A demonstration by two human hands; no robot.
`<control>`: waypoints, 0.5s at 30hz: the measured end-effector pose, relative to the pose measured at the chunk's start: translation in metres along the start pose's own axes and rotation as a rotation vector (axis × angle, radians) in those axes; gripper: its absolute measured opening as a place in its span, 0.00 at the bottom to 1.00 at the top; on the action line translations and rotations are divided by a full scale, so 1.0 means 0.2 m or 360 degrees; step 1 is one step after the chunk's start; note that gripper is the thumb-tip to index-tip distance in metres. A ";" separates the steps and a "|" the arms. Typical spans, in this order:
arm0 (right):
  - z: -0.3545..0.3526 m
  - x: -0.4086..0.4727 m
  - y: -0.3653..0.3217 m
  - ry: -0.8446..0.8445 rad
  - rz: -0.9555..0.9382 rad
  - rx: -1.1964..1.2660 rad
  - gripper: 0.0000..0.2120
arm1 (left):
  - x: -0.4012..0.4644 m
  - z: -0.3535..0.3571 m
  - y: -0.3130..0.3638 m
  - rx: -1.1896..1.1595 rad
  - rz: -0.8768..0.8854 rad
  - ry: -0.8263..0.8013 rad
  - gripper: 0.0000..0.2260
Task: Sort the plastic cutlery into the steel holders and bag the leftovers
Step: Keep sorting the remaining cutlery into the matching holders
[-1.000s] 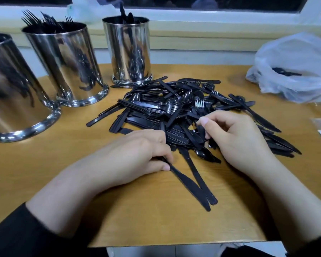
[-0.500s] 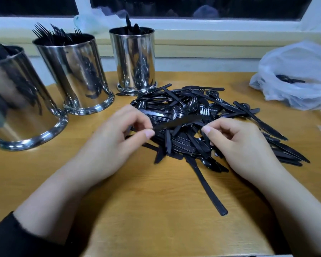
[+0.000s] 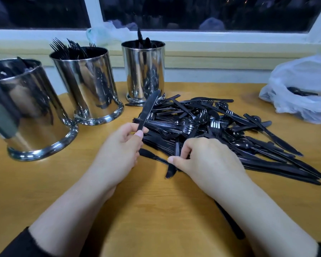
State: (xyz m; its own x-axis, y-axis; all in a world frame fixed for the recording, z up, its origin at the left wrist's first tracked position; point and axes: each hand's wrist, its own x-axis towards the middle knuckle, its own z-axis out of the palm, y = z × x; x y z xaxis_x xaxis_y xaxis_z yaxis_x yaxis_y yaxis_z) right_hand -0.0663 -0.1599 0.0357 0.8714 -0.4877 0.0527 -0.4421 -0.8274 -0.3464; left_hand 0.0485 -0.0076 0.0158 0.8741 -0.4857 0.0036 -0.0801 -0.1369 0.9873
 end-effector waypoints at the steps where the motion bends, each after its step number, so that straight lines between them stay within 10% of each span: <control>1: 0.00 0.00 -0.01 0.0006 0.0012 -0.0020 0.19 | 0.00 0.00 0.00 0.0001 0.0003 -0.0006 0.09; 15: -0.13 -0.02 0.11 -0.0154 0.0178 0.0499 0.14 | 0.00 -0.04 0.00 -0.0056 -0.0014 -0.0027 0.09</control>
State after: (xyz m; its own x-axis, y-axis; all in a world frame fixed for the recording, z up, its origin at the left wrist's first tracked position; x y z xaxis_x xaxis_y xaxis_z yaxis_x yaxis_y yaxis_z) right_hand -0.0848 -0.1834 0.0516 0.8441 -0.5293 -0.0855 -0.4621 -0.6375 -0.6165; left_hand 0.0520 -0.0001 0.0169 0.8663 -0.4994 -0.0073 -0.0555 -0.1108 0.9923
